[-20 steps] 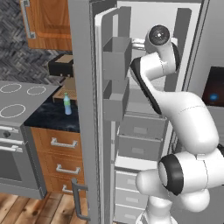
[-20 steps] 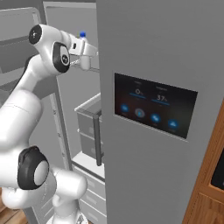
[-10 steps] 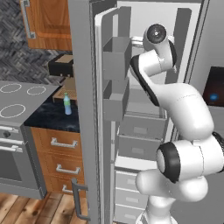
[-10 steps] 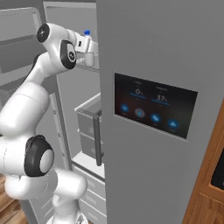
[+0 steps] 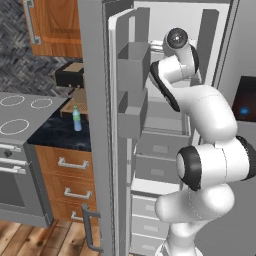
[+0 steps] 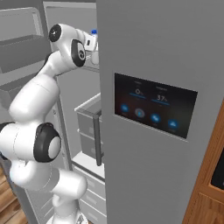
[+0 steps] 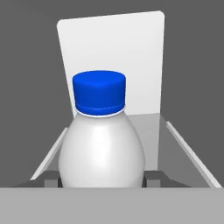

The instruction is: Take the bottled waters from the counter and place them in the freezer to freeze. Close the freezer door after placing the bottles.

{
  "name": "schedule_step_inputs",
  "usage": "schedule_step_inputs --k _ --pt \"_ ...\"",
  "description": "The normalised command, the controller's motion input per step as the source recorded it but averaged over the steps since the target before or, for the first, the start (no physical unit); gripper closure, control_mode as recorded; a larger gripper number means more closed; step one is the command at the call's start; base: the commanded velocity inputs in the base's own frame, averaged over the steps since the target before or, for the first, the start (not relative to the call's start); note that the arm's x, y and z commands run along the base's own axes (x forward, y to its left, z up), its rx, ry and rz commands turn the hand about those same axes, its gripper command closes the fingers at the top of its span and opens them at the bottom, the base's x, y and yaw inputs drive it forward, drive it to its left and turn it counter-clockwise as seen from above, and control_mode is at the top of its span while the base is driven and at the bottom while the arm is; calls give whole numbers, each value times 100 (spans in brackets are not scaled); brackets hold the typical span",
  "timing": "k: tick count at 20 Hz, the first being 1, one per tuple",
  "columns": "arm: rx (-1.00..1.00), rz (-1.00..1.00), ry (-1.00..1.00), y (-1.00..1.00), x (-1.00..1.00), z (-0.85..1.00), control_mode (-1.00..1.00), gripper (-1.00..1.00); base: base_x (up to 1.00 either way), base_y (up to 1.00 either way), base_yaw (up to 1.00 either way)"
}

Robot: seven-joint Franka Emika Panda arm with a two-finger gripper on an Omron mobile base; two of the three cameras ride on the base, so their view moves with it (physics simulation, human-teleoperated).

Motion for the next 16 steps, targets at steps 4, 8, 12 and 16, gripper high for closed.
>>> schedule_step_inputs --k 4,8,12,16 --pt "0 0 0 -9 38 0 -100 100 0 0 0" --pt "0 0 0 -2 33 0 -100 100 0 0 0" --pt "-1 0 -2 0 25 -6 -100 100 0 0 0" --pt "-4 -1 -4 0 26 -12 -100 100 0 0 0"
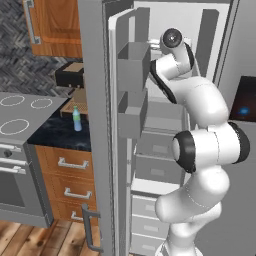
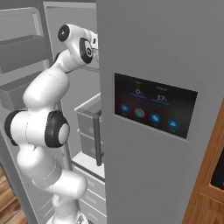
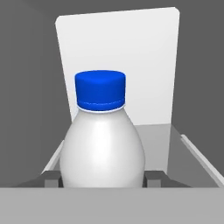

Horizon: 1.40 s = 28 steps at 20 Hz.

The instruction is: Take the bottled waters from the counter and place them in the freezer to freeze. Close the freezer door after placing the bottles.

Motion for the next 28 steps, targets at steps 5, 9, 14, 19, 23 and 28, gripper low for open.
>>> schedule_step_inputs --k 5,9,14,19,23,28 --pt "-4 -2 0 -1 30 -1 -100 100 0 0 0" --pt "-3 -2 0 0 27 -2 -100 100 0 0 0" --pt "-2 -2 0 -1 21 -23 -100 100 0 0 0" --pt "0 -2 0 -7 15 -32 -100 100 0 0 0" --pt "0 0 -3 -7 14 -44 -100 100 0 0 0" --pt "0 0 -2 -7 5 -43 -100 100 0 0 0"
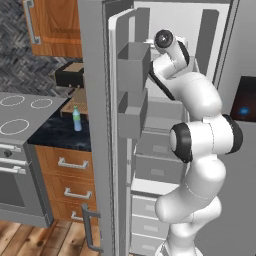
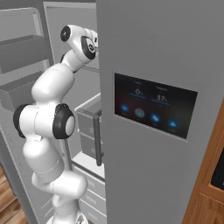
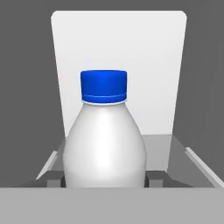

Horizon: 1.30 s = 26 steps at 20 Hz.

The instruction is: Take the bottled waters from the counter and place them in the freezer to freeze. Close the freezer door after placing the bottles.

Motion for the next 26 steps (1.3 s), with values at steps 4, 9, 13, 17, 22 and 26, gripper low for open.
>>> schedule_step_inputs --k 4,9,13,17,22,26 --pt "0 -3 0 -1 0 -38 -100 100 0 0 0" --pt "0 -4 0 0 0 -47 -100 100 0 0 0" --pt "0 -2 -1 0 0 -46 -100 100 0 0 0" --pt "0 -1 0 0 3 -45 -100 100 0 0 0" --pt "0 0 0 0 1 -14 -100 100 0 0 0" --pt "0 0 0 0 0 -6 -100 100 0 0 0"
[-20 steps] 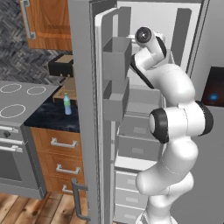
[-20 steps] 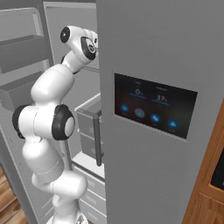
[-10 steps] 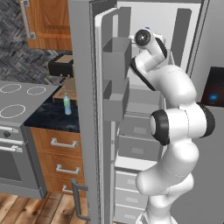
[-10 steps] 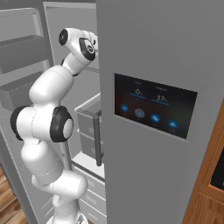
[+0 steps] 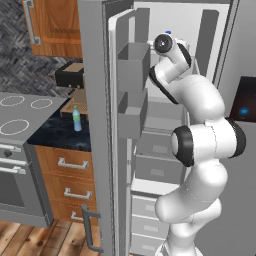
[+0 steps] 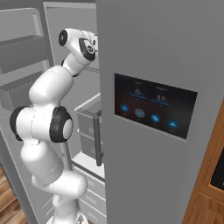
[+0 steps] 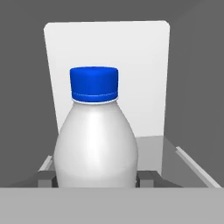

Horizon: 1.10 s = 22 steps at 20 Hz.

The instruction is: Take the bottled waters from the counter and place them in the freezer to freeze. Close the freezer door after placing the bottles.

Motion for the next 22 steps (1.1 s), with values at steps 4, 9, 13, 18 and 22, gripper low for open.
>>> schedule_step_inputs --k 4,9,13,18,22 --pt "0 0 0 0 0 0 -100 -100 0 0 0" --pt "0 0 0 0 0 0 -100 -100 0 0 0" --pt "0 0 0 0 0 0 -100 -100 0 0 0" --pt "0 0 0 0 -1 0 -100 -100 0 0 0" --pt "0 0 -1 0 -31 3 -100 -100 0 0 0"
